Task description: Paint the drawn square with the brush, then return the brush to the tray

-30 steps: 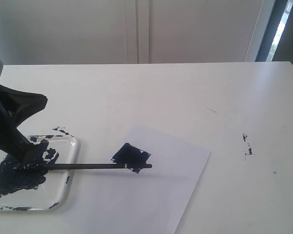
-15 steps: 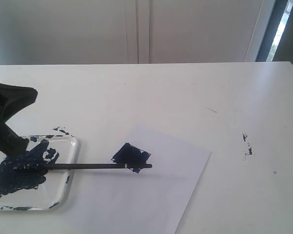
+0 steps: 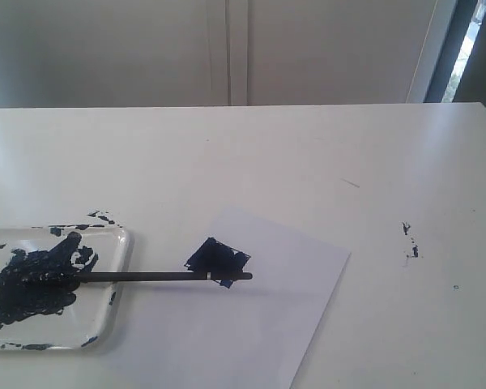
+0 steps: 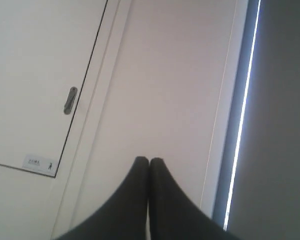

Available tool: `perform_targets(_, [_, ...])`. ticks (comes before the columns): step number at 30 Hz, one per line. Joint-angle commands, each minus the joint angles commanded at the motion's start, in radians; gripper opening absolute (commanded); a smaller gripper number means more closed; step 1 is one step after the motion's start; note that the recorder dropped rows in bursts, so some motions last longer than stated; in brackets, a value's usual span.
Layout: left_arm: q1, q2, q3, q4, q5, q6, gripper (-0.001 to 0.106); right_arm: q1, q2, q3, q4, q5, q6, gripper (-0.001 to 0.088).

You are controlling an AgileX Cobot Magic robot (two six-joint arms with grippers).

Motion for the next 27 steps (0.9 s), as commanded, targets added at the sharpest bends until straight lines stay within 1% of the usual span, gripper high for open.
perform_targets(6, [0.099,-0.077,0.0,0.0,0.0,0.0,0.0,-0.001,-0.087,0.152,0.0,-0.002,0.0,0.0])
perform_targets(11, [0.184,-0.167,0.0,0.0,0.002,0.0,0.0,-0.013,-0.136,0.242,0.0,0.003,0.0,0.0])
perform_targets(13, [0.206,-0.195,0.0,0.0,0.0,0.0,0.0,-0.013,-0.155,0.274,0.0,0.001,0.0,0.0])
perform_targets(16, [0.21,-0.21,0.0,0.0,0.0,0.0,0.0,-0.011,-0.17,0.3,0.002,0.001,0.0,0.0])
perform_targets(25, [0.21,-0.213,0.003,0.0,0.0,0.0,0.0,-0.011,-0.172,0.305,0.002,0.001,0.0,0.0])
perform_targets(27, [0.212,-0.219,0.012,0.0,0.0,0.0,0.0,-0.011,-0.172,0.313,0.033,0.005,0.0,0.0])
